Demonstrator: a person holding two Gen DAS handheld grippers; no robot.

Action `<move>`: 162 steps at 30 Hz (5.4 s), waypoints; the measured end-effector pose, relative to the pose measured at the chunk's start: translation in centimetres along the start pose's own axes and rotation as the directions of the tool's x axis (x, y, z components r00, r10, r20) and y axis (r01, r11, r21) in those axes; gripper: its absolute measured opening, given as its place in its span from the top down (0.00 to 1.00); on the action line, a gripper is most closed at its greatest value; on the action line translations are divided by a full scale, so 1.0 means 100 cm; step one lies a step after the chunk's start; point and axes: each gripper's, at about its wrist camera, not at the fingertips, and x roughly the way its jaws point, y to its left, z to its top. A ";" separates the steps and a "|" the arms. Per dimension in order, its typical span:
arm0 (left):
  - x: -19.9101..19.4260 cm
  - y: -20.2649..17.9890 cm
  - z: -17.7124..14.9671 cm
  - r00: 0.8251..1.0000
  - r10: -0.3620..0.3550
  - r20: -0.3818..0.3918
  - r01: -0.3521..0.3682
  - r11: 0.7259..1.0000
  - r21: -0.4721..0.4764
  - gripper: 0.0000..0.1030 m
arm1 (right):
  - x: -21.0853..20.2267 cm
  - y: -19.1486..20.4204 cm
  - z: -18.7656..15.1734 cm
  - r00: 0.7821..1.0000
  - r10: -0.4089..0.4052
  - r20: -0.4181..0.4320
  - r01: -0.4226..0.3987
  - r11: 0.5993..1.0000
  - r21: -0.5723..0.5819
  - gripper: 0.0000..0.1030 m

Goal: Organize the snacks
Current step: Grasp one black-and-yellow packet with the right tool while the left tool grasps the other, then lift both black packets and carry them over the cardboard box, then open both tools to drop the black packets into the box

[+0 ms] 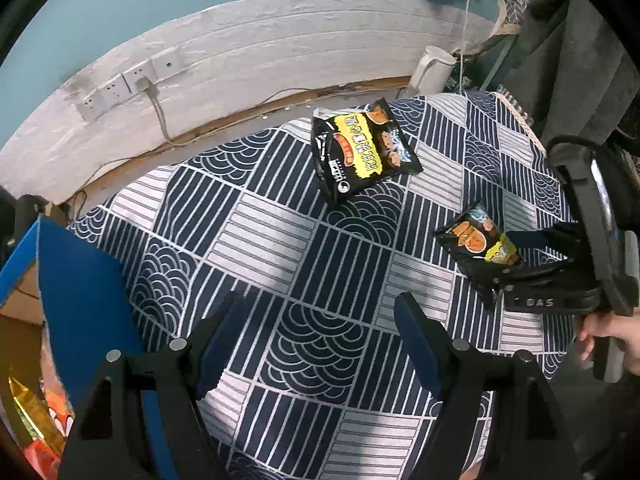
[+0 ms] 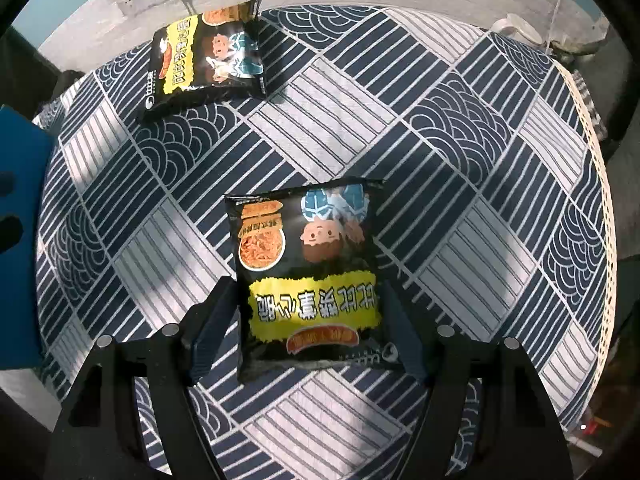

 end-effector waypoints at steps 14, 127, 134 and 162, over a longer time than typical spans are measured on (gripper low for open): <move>0.013 -0.020 0.019 1.000 -0.001 0.006 0.000 0.993 0.118 0.24 | 0.009 -0.006 0.016 1.000 0.012 0.014 -0.011 1.000 -0.019 0.42; -0.110 0.039 -0.012 0.986 0.114 0.122 -0.107 0.992 -0.068 0.42 | -0.169 0.075 0.024 0.947 0.194 0.257 -0.154 0.974 -0.166 0.42; -0.133 0.090 -0.039 0.978 0.169 0.127 -0.151 0.979 -0.137 0.42 | -0.174 0.126 0.032 0.942 0.229 0.244 -0.170 0.956 -0.241 0.42; -0.150 0.245 -0.120 0.970 0.230 0.073 -0.177 0.885 -0.431 0.41 | -0.117 0.355 0.059 0.945 0.325 0.043 -0.270 0.847 -0.457 0.41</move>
